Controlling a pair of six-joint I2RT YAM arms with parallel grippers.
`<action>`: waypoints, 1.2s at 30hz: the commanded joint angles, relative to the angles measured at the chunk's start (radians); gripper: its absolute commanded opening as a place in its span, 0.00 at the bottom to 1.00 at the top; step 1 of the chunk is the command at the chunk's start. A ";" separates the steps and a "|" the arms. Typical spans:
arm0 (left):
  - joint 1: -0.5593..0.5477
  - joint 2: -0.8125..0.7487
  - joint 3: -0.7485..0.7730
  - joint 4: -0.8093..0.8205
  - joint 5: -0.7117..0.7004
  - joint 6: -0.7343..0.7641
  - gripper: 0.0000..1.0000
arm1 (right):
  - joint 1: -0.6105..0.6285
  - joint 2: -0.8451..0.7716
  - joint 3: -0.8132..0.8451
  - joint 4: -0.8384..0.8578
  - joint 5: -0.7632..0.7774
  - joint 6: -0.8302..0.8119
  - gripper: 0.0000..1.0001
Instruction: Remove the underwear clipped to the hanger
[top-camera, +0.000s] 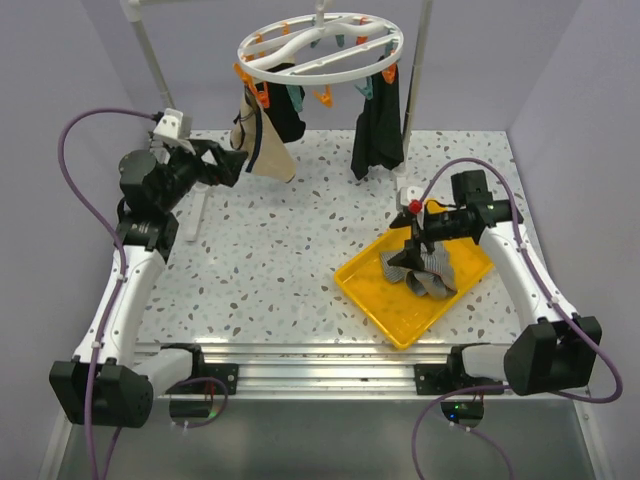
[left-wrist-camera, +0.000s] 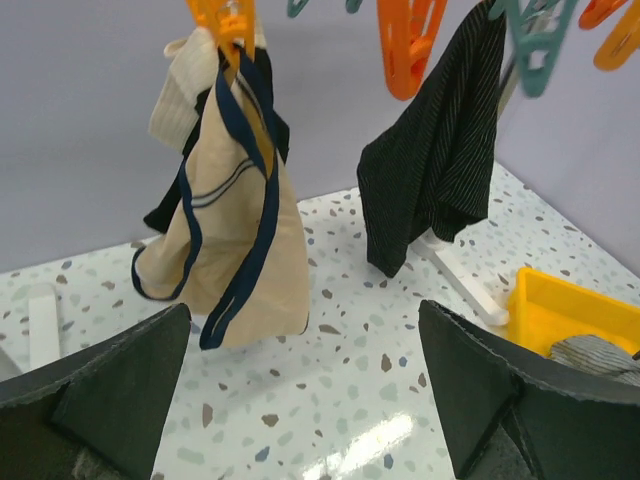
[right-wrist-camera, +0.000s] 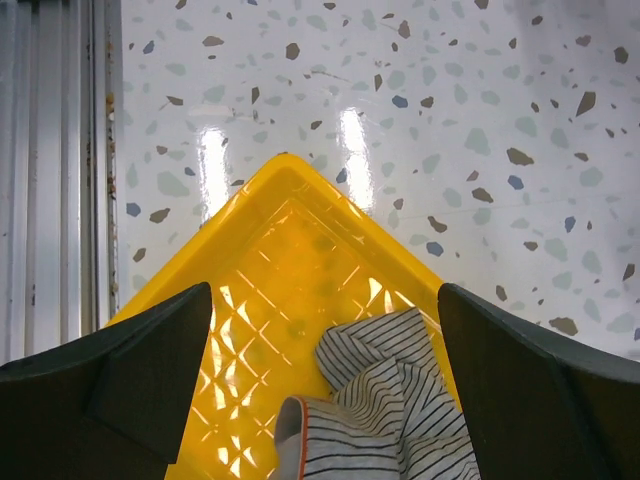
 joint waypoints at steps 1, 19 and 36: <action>0.005 -0.087 -0.084 -0.020 -0.082 0.028 1.00 | 0.066 0.003 0.040 0.127 0.060 0.049 0.98; 0.005 -0.484 -0.435 -0.221 -0.436 -0.013 1.00 | 0.531 0.167 -0.171 1.277 0.658 0.475 0.99; 0.005 -0.573 -0.474 -0.285 -0.479 -0.029 1.00 | 0.604 0.776 0.225 1.716 0.920 0.535 0.99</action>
